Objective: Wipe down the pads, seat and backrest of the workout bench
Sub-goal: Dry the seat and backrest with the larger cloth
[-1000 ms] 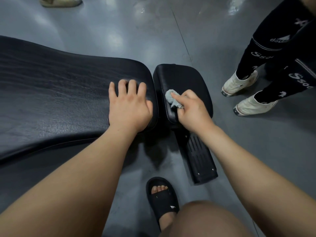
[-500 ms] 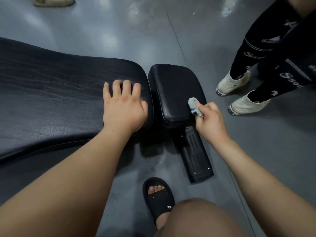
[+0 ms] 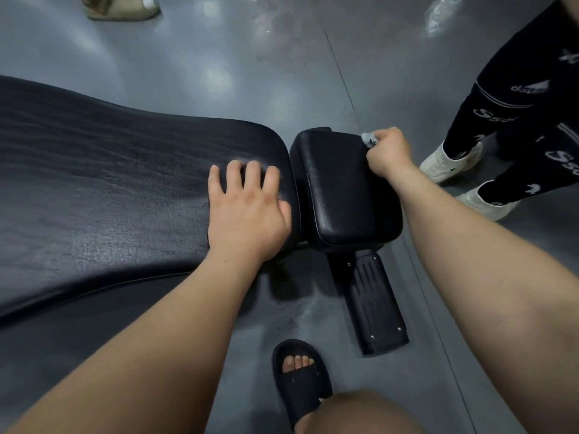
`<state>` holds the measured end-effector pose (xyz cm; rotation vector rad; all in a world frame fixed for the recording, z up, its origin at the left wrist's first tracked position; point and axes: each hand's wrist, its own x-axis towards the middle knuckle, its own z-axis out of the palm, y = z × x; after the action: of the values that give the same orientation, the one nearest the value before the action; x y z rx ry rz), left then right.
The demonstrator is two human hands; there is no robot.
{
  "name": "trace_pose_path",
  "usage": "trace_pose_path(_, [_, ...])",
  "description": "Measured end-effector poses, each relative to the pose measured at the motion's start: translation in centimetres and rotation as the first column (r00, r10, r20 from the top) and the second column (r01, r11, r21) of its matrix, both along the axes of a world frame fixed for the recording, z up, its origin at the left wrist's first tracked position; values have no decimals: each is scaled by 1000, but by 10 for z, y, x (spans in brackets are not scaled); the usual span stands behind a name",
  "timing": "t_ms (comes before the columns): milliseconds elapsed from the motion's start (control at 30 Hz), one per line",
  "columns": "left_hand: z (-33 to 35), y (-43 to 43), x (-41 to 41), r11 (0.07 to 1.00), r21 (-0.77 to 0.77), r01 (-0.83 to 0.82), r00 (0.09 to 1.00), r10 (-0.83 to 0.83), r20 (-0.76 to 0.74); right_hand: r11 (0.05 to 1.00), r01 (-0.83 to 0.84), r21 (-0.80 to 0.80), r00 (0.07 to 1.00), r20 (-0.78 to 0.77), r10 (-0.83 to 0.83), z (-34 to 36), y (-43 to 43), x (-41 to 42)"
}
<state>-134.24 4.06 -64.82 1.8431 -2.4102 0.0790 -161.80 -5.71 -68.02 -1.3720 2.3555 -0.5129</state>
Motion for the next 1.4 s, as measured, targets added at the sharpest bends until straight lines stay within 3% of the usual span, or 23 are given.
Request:
trace_pose_path(100, [-1, -1, 0, 1000, -4, 0, 1000, 0, -2, 999, -32, 6, 999, 35, 32, 6, -18, 13])
trace_pose_path(200, [-2, -1, 1, 1000, 0, -1, 1000, 1, 3, 979, -202, -25, 979, 3, 202, 6, -27, 48])
trace_pose_path(300, [-2, -1, 0, 1000, -2, -2, 1000, 2, 3, 891, -443, -101, 895, -110, 432, 8, -18, 78])
trace_pose_path(400, [-1, 0, 2, 1000, 5, 2, 1000, -2, 4, 816, -549, -184, 836, -146, 529, 5, -1, 70])
trace_pose_path(467, [0, 0, 2, 1000, 4, 2, 1000, -2, 5, 845, -508, -166, 858, -183, 480, -1, 6, 44])
trace_pose_path(567, [0, 1, 1, 1000, 0, 6, 1000, -6, 2, 953, -293, -79, 940, -209, 272, -7, 16, 6])
trace_pose_path(633, [0, 0, 1, 1000, -2, -1, 1000, 1, 1, 975, -221, -26, 952, -224, 210, -4, 15, 11])
trace_pose_path(733, [-1, 0, -1, 1000, 4, -3, 1000, 3, 1, 936, -343, -82, 919, -236, 316, 2, 19, 54])
trace_pose_path(833, [0, 0, 0, 1000, 1, -2, 1000, 2, 5, 804, -556, -211, 827, -236, 510, -2, 37, 81])
trace_pose_path(900, [0, 1, 0, 1000, 1, 4, 1000, -4, 4, 810, -543, -222, 835, -246, 493, -4, 40, 66])
trace_pose_path(1033, [-1, 1, -1, 1000, -4, 3, 1000, -3, 3, 956, -279, -95, 940, -232, 251, -10, 42, 11])
trace_pose_path(1100, [-1, 0, -1, 1000, -7, -3, 1000, 3, 3, 975, -214, -52, 951, -240, 196, -7, 41, 16])
trace_pose_path(1200, [-1, 2, -1, 1000, -9, -4, 1000, 4, 8, 953, -293, -76, 931, -251, 266, 4, 48, 55])
trace_pose_path(1333, [0, 1, -1, 1000, -5, -8, 1000, 8, 6, 825, -540, -170, 828, -282, 484, -2, 72, 70])
trace_pose_path(1400, [-1, 3, 0, 1000, 0, -4, 1000, 4, 7, 853, -493, -171, 855, -279, 438, -5, 72, 46])
